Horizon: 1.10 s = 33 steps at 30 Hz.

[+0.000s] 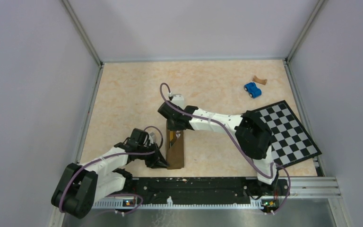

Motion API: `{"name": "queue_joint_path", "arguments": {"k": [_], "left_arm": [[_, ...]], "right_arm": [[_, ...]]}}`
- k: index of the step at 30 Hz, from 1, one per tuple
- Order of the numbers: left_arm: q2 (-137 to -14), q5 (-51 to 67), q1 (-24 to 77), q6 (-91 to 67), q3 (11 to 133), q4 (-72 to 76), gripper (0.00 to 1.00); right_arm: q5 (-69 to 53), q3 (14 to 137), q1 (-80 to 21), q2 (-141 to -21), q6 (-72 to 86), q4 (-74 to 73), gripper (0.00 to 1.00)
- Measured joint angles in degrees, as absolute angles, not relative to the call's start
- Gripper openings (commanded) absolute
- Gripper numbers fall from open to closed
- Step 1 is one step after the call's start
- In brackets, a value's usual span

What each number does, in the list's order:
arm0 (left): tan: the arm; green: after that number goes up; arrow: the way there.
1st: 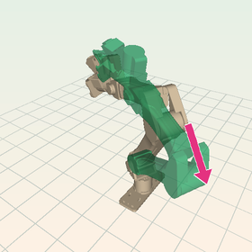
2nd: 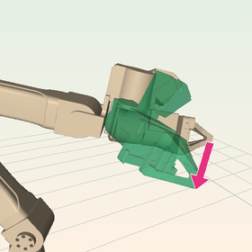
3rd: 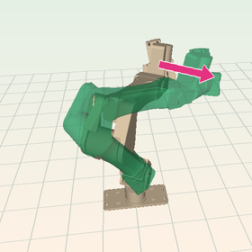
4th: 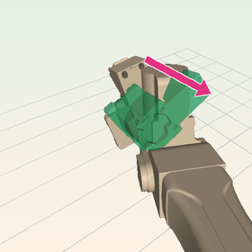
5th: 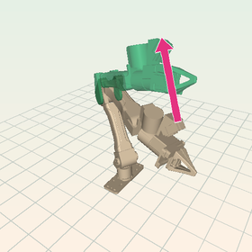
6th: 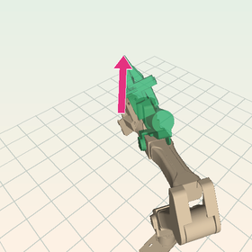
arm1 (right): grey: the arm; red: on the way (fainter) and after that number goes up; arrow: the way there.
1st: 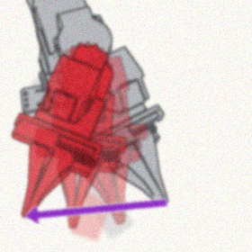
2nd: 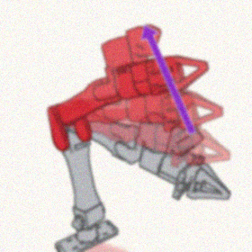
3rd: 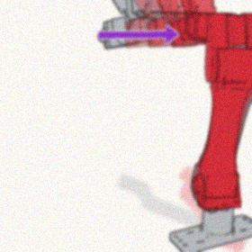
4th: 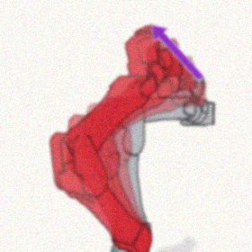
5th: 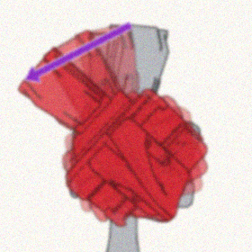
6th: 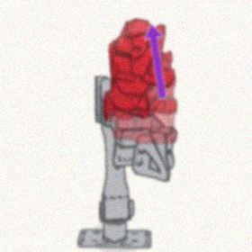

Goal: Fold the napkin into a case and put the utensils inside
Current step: Insert the knife into the folded napkin.

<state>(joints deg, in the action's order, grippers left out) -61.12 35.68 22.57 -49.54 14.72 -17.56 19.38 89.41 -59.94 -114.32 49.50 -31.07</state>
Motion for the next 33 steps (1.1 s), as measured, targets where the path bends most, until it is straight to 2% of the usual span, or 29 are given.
{"name": "queue_joint_path", "arguments": {"k": [17, 22, 28, 33], "left_arm": [[-60.6, 35.1, 22.6, -49.5, 14.7, -17.8, 0.23], [-59.5, 33.7, 22.7, -49.5, 14.7, -18.4, 0.23], [-58.4, 32.5, 22.8, -49.5, 14.7, -18.9, 0.27], [-57.1, 32.2, 22.8, -49.7, 14.7, -19.3, 0.41]], "right_arm": [[18.8, 88.5, -62.1, -116.9, 50.2, -30.8, 0.00], [19.1, 87.0, -62.1, -116.9, 51.7, -30.8, 0.03], [19.4, 86.8, -62.2, -116.9, 52.7, -30.9, 0.14], [19.8, 86.9, -62.2, -116.9, 52.8, -31.1, 0.29]]}}
